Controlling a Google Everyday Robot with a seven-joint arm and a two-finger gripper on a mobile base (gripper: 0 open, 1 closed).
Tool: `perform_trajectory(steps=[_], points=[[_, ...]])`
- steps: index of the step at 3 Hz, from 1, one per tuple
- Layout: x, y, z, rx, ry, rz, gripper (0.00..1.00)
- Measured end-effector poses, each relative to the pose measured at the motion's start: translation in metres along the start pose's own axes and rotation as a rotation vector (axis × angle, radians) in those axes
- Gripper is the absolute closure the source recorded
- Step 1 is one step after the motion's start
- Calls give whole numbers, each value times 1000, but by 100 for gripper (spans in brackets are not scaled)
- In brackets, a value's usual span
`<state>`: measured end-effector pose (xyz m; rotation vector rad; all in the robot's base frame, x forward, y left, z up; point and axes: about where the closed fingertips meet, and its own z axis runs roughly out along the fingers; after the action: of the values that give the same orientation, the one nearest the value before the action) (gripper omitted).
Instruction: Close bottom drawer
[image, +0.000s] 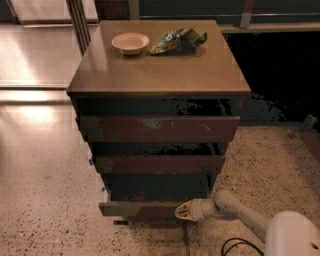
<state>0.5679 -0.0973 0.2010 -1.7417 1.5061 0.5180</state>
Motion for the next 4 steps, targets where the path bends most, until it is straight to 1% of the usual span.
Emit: perform_trajectory(steps=[1,2,3,4], points=[[7,-23,-3,12,34,-30,100],[7,-24,-4,15,40,-35,100],[5,-57,-12,67,141,-130,100],[9,-79,-17,136,191,-158,100]])
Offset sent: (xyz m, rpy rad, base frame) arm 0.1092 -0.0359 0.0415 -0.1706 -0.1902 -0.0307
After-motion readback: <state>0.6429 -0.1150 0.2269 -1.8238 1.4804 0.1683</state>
